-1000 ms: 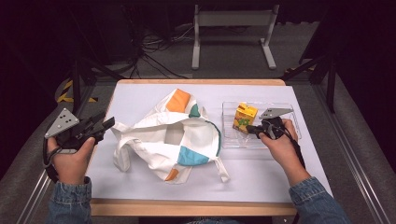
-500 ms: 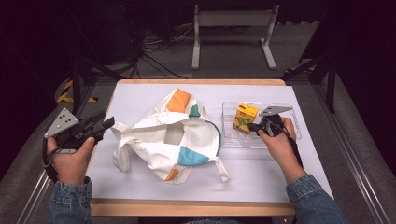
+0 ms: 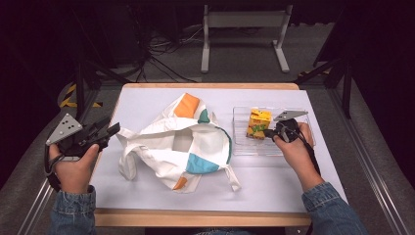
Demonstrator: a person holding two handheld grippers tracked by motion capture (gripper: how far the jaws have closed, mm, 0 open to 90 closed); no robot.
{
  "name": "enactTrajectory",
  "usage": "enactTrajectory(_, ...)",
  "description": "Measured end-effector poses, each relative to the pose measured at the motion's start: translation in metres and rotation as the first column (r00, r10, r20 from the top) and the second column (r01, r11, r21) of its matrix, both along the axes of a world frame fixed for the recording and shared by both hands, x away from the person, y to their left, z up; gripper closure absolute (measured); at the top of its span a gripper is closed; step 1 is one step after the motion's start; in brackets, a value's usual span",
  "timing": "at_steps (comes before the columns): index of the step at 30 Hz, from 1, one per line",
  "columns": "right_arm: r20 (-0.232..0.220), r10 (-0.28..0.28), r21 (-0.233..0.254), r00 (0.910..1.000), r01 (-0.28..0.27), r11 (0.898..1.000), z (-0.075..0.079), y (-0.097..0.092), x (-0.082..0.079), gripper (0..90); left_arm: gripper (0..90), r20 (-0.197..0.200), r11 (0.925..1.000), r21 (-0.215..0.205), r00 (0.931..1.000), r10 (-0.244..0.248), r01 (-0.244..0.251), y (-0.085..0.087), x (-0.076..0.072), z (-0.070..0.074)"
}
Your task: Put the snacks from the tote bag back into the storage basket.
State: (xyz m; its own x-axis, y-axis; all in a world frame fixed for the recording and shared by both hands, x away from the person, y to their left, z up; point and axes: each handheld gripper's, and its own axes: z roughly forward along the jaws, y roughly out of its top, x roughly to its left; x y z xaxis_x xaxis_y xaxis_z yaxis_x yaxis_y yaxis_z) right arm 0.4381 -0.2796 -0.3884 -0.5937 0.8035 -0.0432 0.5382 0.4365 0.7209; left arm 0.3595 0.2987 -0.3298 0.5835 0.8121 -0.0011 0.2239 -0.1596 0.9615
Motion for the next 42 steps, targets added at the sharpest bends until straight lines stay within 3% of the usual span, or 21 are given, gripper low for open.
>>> enactTrajectory(18,0.007,-0.056,-0.051,0.9984,0.056,0.997,0.005,-0.008,0.002,89.6,53.9,0.002,1.0000,-0.001,1.0000,0.003,-0.003,0.000,0.000,0.000)
enactTrajectory(21,-0.003,-0.063,-0.031,0.9980,0.062,0.998,0.005,-0.011,0.003,89.6,53.9,0.002,1.0000,-0.002,1.0000,0.004,-0.004,0.000,0.000,0.000)
enactTrajectory(26,-0.002,-0.051,-0.038,0.9987,0.051,0.998,0.005,-0.009,0.001,89.6,53.9,0.002,1.0000,-0.001,1.0000,0.003,-0.003,0.000,0.000,0.000)
enactTrajectory(32,0.020,-0.036,-0.006,0.9991,0.036,0.999,0.014,-0.009,-0.007,89.2,53.7,-0.005,1.0000,0.003,1.0000,-0.003,0.003,0.000,0.000,0.000)
enactTrajectory(36,0.054,-0.008,0.037,0.9985,0.006,0.999,0.027,-0.012,-0.018,81.7,53.1,-0.015,0.9997,0.014,0.9997,-0.018,0.018,-0.004,-0.001,0.000)
enactTrajectory(41,0.128,0.065,0.096,0.9896,-0.078,0.992,0.047,-0.022,-0.036,53.2,52.6,-0.024,0.9988,0.025,0.9989,-0.040,0.041,-0.008,-0.007,0.001)
enactTrajectory(42,0.128,0.065,0.096,0.9896,-0.078,0.992,0.047,-0.022,-0.036,53.2,52.4,-0.024,0.9988,0.025,0.9989,-0.040,0.041,-0.008,-0.007,0.001)
